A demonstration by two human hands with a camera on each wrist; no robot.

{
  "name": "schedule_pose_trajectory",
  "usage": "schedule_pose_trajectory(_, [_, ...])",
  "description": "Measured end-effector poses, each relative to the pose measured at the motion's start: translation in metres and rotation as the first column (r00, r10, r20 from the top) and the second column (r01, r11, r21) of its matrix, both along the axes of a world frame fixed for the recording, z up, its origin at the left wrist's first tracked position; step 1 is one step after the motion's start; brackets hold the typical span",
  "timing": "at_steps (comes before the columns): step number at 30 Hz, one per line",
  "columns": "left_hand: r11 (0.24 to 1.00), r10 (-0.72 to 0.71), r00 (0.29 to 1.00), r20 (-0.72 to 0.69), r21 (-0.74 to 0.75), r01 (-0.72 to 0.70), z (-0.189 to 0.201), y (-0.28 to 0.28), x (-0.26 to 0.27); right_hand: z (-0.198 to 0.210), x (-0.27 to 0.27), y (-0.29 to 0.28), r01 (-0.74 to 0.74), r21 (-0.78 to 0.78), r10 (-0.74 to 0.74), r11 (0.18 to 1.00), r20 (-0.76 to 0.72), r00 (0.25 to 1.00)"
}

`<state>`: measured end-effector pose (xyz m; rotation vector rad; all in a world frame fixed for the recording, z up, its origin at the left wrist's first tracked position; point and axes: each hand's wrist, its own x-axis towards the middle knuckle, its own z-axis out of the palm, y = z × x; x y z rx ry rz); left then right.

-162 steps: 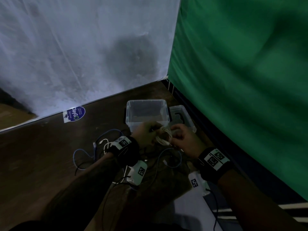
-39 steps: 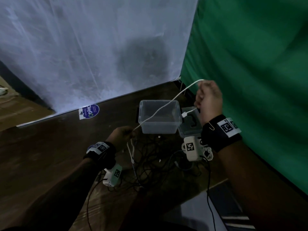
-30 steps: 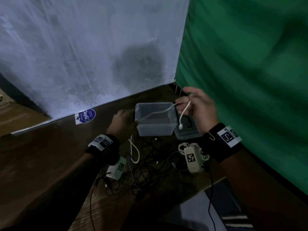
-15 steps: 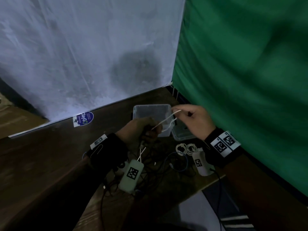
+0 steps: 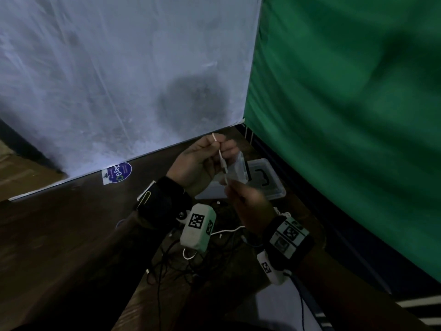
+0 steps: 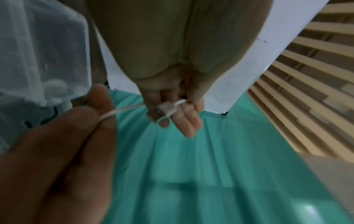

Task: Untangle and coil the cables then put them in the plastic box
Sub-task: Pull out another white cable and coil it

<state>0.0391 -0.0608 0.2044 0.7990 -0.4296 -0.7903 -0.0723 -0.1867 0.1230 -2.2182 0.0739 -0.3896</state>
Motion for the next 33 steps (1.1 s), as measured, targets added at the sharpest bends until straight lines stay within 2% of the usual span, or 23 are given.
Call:
schedule_pose_trajectory(4, [0.990, 0.130, 0.986, 0.107, 0.046, -0.136, -0.006, -0.003, 0.004, 0.010, -0.018, 0.005, -0.072, -0.135, 0.085, 0.988, 0.093, 0.992])
schedule_pose_trajectory(6, [0.981, 0.146, 0.964, 0.223, 0.090, -0.170, -0.007, -0.003, 0.002, 0.026, -0.026, 0.003, -0.113, -0.054, 0.115, 0.992, 0.031, 0.993])
schedule_pose_trajectory(7, [0.975, 0.139, 0.935, 0.326, 0.118, -0.186, -0.008, -0.003, 0.002, 0.037, -0.029, 0.002, -0.120, 0.018, 0.120, 0.993, -0.007, 0.993])
schedule_pose_trajectory(9, [0.960, 0.073, 0.820, 0.568, 0.183, -0.213, -0.007, -0.004, -0.002, 0.060, -0.032, -0.001, -0.099, 0.128, 0.098, 0.987, 0.018, 0.995])
schedule_pose_trajectory(11, [0.948, -0.035, 0.736, 0.676, 0.255, -0.189, -0.007, -0.008, -0.011, 0.077, -0.031, -0.007, -0.078, 0.182, 0.059, 0.980, 0.111, 0.992])
schedule_pose_trajectory(12, [0.939, -0.070, 0.758, 0.649, 0.300, -0.170, -0.005, -0.009, -0.016, 0.085, -0.029, -0.011, -0.075, 0.195, 0.048, 0.978, 0.141, 0.989])
schedule_pose_trajectory(15, [0.911, -0.072, 0.894, 0.442, 0.394, -0.121, -0.001, -0.009, -0.029, 0.100, -0.022, -0.023, -0.071, 0.222, 0.027, 0.972, 0.194, 0.981])
schedule_pose_trajectory(16, [0.914, -0.104, 0.911, 0.399, 0.399, -0.070, 0.000, -0.009, -0.031, 0.103, -0.020, -0.026, -0.063, 0.258, 0.007, 0.964, 0.213, 0.977])
schedule_pose_trajectory(19, [0.937, -0.226, 0.915, 0.333, 0.330, 0.111, 0.005, -0.009, -0.031, 0.098, -0.009, -0.034, -0.037, 0.319, -0.036, 0.947, 0.220, 0.975])
schedule_pose_trajectory(23, [0.963, -0.261, 0.946, 0.194, 0.117, 0.242, 0.011, -0.004, -0.019, 0.066, 0.005, -0.033, -0.006, 0.329, -0.048, 0.944, 0.156, 0.987])
schedule_pose_trajectory(25, [0.979, -0.206, 0.977, 0.057, 0.013, 0.205, 0.010, -0.003, -0.014, 0.047, 0.003, -0.025, 0.005, 0.317, -0.033, 0.948, 0.083, 0.996])
schedule_pose_trajectory(29, [0.998, 0.043, 0.985, -0.170, -0.029, -0.048, -0.005, -0.005, -0.005, 0.024, -0.005, -0.008, -0.024, 0.224, 0.043, 0.974, -0.079, 0.996])
schedule_pose_trajectory(33, [0.982, 0.185, 0.965, -0.189, 0.004, -0.187, -0.016, -0.001, 0.005, 0.025, -0.015, 0.000, -0.052, 0.272, 0.106, 0.961, -0.188, 0.977])
